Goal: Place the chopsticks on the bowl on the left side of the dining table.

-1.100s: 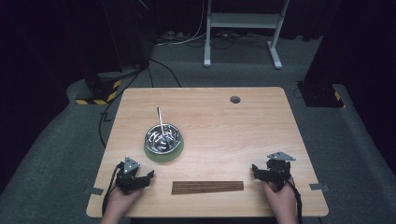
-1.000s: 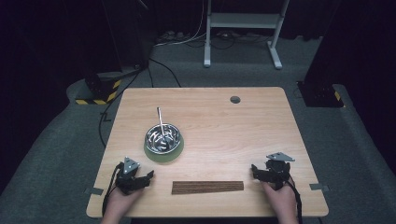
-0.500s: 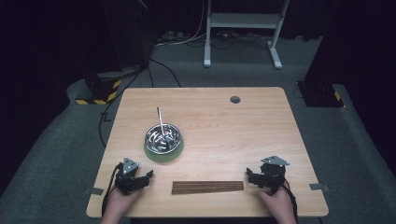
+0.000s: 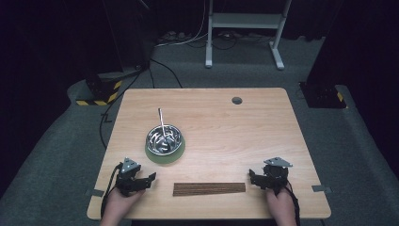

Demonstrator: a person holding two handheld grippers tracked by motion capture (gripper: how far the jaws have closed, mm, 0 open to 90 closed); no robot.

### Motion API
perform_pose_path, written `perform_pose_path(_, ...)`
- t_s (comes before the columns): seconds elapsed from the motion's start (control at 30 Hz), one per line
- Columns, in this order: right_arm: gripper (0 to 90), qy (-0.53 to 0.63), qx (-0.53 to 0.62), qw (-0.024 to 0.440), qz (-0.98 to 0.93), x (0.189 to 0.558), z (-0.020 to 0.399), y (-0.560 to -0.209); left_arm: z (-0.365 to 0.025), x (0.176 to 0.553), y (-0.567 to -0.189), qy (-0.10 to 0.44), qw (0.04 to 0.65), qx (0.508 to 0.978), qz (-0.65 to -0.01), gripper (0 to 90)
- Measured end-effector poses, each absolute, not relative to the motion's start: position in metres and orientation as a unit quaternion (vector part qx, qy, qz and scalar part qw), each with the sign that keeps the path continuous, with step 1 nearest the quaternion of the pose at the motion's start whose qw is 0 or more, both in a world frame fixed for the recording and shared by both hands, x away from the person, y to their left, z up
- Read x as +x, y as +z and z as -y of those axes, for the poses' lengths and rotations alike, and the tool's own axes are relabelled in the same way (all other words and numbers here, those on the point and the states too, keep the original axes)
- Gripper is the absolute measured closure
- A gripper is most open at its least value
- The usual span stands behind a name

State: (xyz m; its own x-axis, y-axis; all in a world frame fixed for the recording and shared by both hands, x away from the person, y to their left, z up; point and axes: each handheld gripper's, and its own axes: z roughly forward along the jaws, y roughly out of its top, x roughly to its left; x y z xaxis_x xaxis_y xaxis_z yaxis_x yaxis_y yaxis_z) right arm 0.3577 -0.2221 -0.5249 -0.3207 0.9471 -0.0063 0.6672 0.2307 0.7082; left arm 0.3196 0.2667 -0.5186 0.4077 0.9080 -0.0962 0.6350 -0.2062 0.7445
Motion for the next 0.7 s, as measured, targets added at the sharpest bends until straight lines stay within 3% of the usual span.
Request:
perform_pose_path(0.13, 9.5, 0.310, 0.539, 0.225, -0.750, 0.357, 0.222, -0.525, -0.255, 0.313, -0.512, 0.193, 0.381, 0.763, -0.486, 28.0)
perform_pose_path(0.17, 9.5, 0.310, 0.539, 0.226, -0.750, 0.357, 0.222, -0.525, -0.250, 0.309, -0.510, 0.207, 0.388, 0.772, -0.458, 35.8)
perform_pose_path(0.27, 9.4, 0.308, 0.539, 0.222, -0.752, 0.356, 0.222, -0.524, -0.241, 0.308, -0.510, 0.196, 0.399, 0.780, -0.440, 40.2)
perform_pose_path(0.7, 9.3, 0.310, 0.536, 0.224, -0.753, 0.357, 0.221, -0.525, -0.215, 0.310, -0.515, 0.166, 0.423, 0.792, -0.407, 49.1)
